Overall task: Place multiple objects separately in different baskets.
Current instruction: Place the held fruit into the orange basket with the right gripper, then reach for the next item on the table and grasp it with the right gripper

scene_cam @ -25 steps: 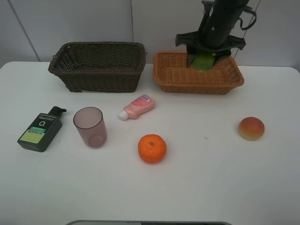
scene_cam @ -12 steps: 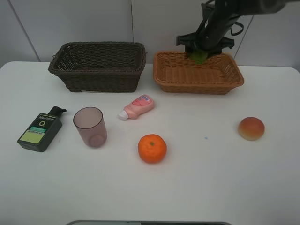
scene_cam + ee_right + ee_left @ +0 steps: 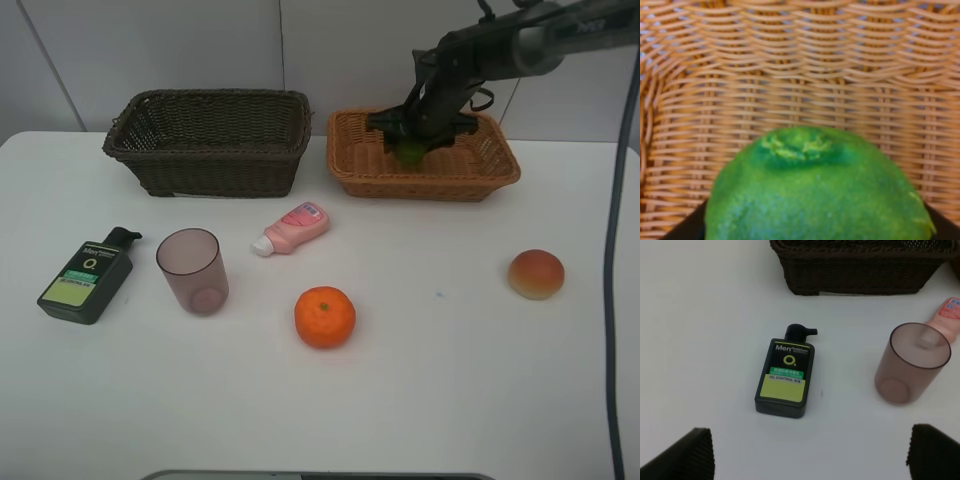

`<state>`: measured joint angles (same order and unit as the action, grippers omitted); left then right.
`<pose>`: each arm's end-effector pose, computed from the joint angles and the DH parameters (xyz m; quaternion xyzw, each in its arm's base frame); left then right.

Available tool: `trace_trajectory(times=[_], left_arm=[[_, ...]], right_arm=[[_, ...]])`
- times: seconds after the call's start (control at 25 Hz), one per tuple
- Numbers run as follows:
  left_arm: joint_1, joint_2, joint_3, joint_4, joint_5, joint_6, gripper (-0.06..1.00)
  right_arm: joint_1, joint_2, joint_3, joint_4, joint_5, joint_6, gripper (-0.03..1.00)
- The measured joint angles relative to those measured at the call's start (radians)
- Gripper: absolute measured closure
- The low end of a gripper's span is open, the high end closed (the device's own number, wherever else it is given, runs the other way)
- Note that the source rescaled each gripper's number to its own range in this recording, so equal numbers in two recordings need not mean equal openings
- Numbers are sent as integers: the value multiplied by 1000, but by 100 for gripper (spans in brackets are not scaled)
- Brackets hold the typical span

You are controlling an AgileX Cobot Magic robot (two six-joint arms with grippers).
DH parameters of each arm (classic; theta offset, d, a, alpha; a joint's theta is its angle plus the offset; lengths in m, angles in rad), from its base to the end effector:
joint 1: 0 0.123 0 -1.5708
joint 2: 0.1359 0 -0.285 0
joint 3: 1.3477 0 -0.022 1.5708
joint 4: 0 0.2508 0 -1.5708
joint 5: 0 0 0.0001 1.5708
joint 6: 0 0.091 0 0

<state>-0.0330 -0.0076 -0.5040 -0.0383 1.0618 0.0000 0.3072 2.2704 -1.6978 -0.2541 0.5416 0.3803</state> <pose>-0.0066 -0.0028 0.2783 0.0149 0.8502 -0.0278 0.5255 0.4717 0.1373 0.1400 -0.0521 0.9580 0.0031 0.2818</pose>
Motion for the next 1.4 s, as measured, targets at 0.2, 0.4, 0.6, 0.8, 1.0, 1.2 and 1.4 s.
trace_trajectory(times=[0.2,0.4,0.6,0.8,1.0,1.2,1.4], left_arm=[[0,0,0,0,0,0,-5],[0,0,0,0,0,0,-5],[0,0,0,0,0,0,-5],[0,0,0,0,0,0,-5],[0,0,0,0,0,0,-5],[0,0,0,0,0,0,-5],[0,0,0,0,0,0,-5]], right_arm=[[0,0,0,-24,-2,0,18],[0,-15,0,-24,37,0,-2],[1,-108,6,-38,200,0,-3],[-1,-253,156,-69,268,-2,-3],[-33,-402,391,-68,265,2,-3],[-92,-484,553,-67,260,24,-3],[-152,-512,646,-31,258,24,-3]])
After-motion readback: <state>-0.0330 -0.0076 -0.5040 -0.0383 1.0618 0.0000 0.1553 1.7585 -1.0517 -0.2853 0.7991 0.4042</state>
